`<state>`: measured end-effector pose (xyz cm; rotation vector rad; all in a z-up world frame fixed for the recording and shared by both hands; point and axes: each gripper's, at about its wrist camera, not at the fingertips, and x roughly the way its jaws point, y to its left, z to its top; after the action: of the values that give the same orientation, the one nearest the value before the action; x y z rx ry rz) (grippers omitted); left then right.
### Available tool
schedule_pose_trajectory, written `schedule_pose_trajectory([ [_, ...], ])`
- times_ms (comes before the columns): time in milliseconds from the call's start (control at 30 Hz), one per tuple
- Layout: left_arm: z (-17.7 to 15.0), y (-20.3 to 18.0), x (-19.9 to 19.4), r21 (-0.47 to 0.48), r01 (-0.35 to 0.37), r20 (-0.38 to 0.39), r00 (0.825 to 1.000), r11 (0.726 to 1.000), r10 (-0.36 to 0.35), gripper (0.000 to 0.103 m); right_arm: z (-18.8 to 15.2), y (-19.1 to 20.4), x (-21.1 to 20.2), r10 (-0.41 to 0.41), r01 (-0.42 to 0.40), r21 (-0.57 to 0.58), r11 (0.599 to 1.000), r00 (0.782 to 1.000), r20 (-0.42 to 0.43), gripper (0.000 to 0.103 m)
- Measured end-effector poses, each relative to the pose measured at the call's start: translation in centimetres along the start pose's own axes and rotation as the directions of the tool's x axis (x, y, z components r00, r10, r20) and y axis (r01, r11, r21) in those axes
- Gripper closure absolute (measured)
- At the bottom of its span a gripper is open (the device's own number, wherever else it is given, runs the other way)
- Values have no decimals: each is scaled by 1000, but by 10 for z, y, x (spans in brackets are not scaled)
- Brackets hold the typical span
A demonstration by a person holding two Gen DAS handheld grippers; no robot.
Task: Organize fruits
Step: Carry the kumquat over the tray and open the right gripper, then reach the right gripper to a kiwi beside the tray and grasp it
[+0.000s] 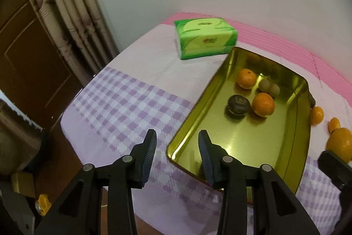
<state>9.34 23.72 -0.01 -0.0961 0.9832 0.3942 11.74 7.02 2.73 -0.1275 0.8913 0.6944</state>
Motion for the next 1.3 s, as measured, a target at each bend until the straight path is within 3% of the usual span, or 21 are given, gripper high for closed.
schedule_pose_trajectory([
  [333, 7, 44, 2, -172, -93, 4, 995, 981, 95, 61, 17, 6, 46, 22, -23, -1, 1000, 997, -67, 68],
  [967, 6, 28, 1, -108, -67, 11, 998, 992, 68, 54, 26, 29, 119, 44, -46, -9, 999, 983, -179, 67],
  [1167, 6, 25, 0, -98, -62, 7, 998, 993, 63, 53, 35, 13, 91, 82, -79, 37, 996, 994, -74, 63],
  [1300, 5, 23, -1, -96, -58, 8, 998, 994, 60, 50, 28, -30, 49, -17, 18, 33, 999, 1000, -13, 63],
])
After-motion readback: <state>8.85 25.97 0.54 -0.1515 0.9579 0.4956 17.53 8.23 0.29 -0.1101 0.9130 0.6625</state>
